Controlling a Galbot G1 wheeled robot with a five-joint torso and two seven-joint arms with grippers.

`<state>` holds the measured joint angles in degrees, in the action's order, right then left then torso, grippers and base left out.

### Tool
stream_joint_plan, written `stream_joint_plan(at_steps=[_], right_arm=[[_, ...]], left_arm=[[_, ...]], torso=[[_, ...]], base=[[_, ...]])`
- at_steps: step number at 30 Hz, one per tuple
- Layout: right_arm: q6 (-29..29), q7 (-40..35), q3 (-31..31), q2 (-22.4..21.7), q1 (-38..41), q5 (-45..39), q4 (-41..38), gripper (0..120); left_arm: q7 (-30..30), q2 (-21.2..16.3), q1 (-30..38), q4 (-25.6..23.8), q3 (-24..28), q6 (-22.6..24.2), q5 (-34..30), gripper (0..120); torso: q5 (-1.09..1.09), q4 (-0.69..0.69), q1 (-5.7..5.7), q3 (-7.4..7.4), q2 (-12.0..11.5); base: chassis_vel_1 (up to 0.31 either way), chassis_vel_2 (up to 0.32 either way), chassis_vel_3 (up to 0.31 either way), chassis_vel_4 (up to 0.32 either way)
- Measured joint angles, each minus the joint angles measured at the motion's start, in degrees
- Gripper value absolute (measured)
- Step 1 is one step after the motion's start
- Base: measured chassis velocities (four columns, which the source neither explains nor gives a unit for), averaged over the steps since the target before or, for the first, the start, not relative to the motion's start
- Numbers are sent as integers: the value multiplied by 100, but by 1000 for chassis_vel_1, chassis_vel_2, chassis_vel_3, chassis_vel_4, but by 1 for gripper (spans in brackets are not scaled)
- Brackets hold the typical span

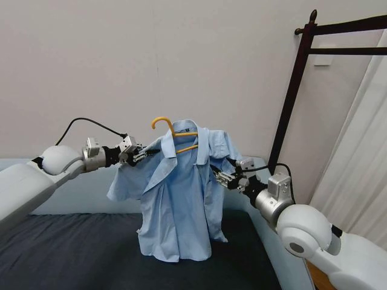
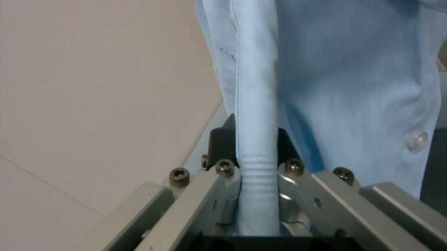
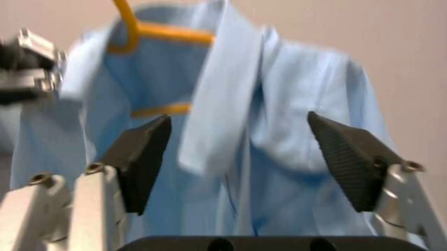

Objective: Pick up the clothes from the sofa and hang them on the clothes hanger.

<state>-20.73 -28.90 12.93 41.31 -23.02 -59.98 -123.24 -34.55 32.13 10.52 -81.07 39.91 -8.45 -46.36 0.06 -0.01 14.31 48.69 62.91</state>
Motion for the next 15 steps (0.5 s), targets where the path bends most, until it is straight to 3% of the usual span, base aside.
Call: stream_joint_plan(at_steps=[4,12,15], right_arm=[[-137,-405,439,279,624,-86,101,98],[-391,-573,799,486,702,293,164,100],[-440,-665,902,574,725,346,250,94]], left_arm=[[296,-57,-30,-299,62,189,20,1],[462,-111,-122,-447,77,276,103,1],[503,-138,-165,-480,69,307,110,1]], torso=[[-1,1,0,0,0],[-1,-1,0,0,0],[0,-1,0,0,0]], base=[[0,0,0,0],[0,0,0,0],[0,0,0,0]])
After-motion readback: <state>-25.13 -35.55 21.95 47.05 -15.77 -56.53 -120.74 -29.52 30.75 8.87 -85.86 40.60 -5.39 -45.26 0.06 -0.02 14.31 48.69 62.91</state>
